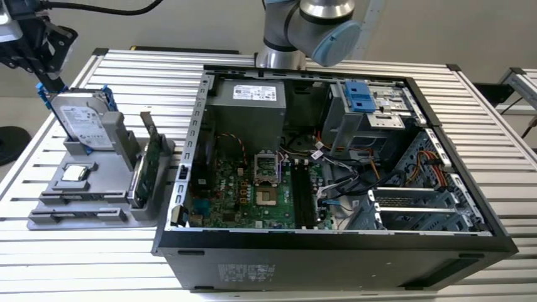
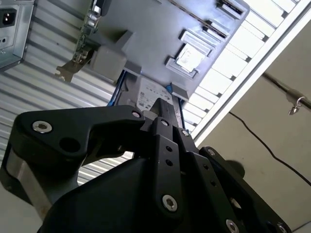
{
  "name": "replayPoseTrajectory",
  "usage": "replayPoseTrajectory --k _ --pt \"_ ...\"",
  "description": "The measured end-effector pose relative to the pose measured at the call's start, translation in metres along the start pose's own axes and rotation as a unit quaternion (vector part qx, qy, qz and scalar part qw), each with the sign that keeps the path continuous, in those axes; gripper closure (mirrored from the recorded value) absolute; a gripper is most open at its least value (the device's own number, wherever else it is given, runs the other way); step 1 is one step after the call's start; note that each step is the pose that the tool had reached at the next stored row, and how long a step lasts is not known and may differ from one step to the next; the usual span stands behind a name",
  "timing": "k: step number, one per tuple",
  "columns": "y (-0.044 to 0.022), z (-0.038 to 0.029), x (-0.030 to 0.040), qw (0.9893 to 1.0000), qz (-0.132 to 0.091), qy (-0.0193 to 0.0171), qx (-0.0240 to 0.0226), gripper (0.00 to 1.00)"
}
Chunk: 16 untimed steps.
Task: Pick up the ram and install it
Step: 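Reach for the ram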
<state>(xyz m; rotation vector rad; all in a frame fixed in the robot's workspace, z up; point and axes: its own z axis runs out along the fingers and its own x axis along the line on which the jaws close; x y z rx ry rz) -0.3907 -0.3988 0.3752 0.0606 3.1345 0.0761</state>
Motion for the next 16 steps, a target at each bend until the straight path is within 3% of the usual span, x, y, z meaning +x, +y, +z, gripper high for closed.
replayPoseTrajectory --k 1,16 --pt "-0.0001 0.0026 0.0000 1.0000 0.000 0.0034 0.0001 1.00" --pt "-0.0004 0.0080 0.0000 1.0000 0.000 0.0045 0.0002 1.00"
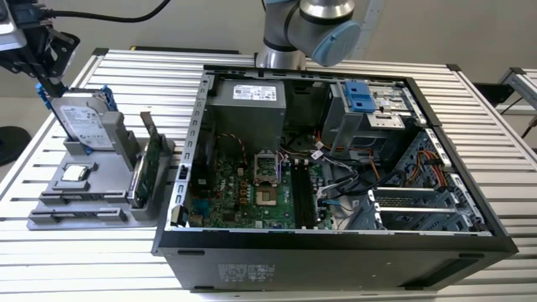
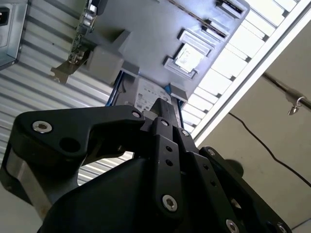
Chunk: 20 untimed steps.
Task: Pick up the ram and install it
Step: 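Reach for the ram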
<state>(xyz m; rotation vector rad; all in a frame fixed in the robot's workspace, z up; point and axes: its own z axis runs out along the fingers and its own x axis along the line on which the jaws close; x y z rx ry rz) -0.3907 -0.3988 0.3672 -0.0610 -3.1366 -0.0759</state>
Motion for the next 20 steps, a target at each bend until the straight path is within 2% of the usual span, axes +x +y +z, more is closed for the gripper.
replayPoseTrajectory --k 16,20 --pt "-0.0002 0.0043 0.0000 1.0000 -0.001 0.0000 0.0000 1.00" --pt "-0.0022 0.0043 -0.0001 1.0000 -0.001 0.0001 0.0000 1.00"
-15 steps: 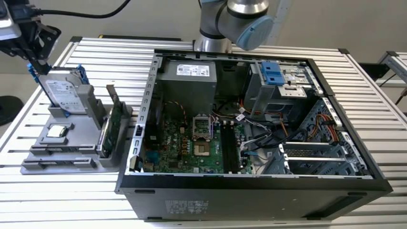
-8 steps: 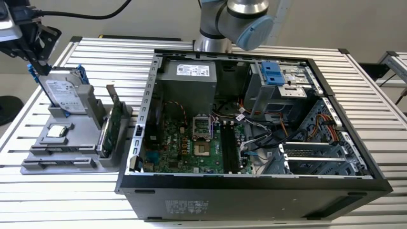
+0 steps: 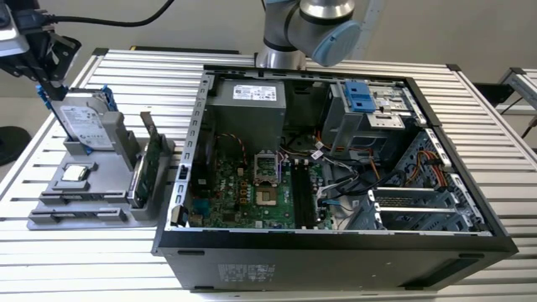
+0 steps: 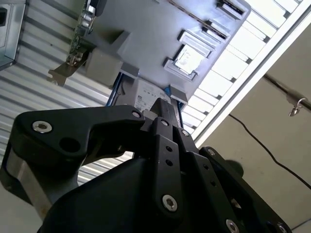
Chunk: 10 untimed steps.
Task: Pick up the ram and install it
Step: 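Reach for the ram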
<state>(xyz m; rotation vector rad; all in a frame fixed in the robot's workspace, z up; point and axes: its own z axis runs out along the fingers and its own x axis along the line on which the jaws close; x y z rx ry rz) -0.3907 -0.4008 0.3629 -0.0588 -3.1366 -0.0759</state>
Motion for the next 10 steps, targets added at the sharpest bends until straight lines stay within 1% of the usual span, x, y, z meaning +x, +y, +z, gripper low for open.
replayPoseTrajectory --k 3,10 --pt "-0.0036 -0.0001 -0.0002 1.0000 0.000 0.0000 0.0000 1.00" --pt "-0.0157 -0.0007 -0.0006 1.0000 0.000 0.0000 0.0000 1.00"
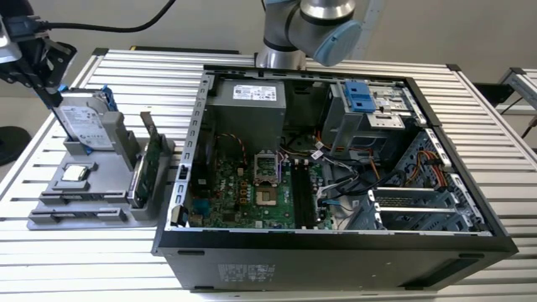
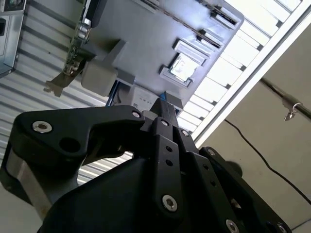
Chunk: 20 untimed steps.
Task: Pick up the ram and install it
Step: 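Reach for the ram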
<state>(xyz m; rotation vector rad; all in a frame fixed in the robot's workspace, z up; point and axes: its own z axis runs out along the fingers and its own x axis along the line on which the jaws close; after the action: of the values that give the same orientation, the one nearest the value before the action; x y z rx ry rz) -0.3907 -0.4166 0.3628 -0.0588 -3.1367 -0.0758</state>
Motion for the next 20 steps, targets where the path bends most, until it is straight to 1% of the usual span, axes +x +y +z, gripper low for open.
replayPoseTrajectory --k 6,11,18,20 --pt "-0.0142 -0.0006 -0.0006 1.0000 0.000 0.0000 0.0000 1.00" --pt "-0.0242 -0.0010 -0.0009 1.0000 0.000 0.0001 0.0000 1.00" --pt "-0.0351 -0.0012 -0.0013 1.0000 0.000 0.0000 0.0000 1.00" --pt "-0.0372 -0.0012 -0.0014 1.0000 0.000 0.0001 0.0000 1.00"
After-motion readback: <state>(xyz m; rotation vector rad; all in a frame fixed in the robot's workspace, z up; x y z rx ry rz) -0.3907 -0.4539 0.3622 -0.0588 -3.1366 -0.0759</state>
